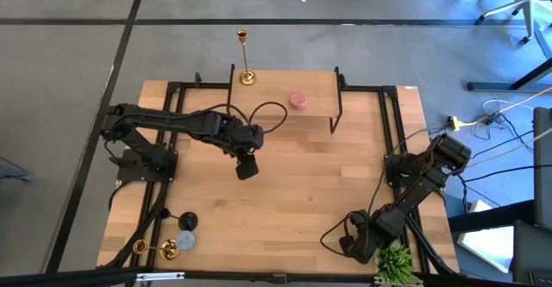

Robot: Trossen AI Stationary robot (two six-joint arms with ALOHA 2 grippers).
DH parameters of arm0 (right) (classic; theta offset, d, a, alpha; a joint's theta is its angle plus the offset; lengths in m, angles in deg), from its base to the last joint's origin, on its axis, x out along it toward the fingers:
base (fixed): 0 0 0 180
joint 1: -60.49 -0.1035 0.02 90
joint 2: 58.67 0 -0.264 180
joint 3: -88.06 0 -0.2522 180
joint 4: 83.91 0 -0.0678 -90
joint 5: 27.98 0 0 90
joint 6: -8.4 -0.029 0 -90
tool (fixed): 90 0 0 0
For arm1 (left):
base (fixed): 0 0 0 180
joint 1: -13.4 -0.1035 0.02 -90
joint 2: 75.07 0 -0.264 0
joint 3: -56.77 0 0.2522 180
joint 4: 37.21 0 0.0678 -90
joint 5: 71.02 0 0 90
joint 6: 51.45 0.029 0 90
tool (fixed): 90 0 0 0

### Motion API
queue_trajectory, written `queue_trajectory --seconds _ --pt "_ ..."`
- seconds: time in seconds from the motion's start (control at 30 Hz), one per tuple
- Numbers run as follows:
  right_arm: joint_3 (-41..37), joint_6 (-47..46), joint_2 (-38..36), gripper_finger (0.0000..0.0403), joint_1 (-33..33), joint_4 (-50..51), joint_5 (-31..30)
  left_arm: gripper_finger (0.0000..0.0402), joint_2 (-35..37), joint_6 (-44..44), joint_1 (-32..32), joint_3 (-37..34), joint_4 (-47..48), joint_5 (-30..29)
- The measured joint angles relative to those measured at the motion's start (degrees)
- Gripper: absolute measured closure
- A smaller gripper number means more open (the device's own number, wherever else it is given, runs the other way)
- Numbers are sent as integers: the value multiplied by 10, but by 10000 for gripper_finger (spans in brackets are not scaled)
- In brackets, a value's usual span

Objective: Pick & Place candle stick holders
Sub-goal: Put the white candle on the shelf

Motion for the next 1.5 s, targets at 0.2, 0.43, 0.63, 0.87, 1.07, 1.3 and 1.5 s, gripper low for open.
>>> queue_trajectory --seconds 0.2,0.43,0.63,0.87,1.07,1.3,1.5 --pt "0 17 0 56 8 12 2 203 0 9 0 0 0 0" --pt "-1 39 0 14 24 17 8 203 0 9 0 0 0 0" --pt "-2 47 0 8 35 16 3 203 0 10 0 0 0 0" --pt "-1 47 1 33 42 16 -5 203 0 10 0 0 0 0" --pt "-1 47 1 85 44 12 5 203 0 9 0 0 0 -2" --pt "-2 54 1 80 44 8 9 203 0 8 0 0 0 -3" --pt "-2 54 1 65 44 5 12 203 0 4 0 0 0 -7"
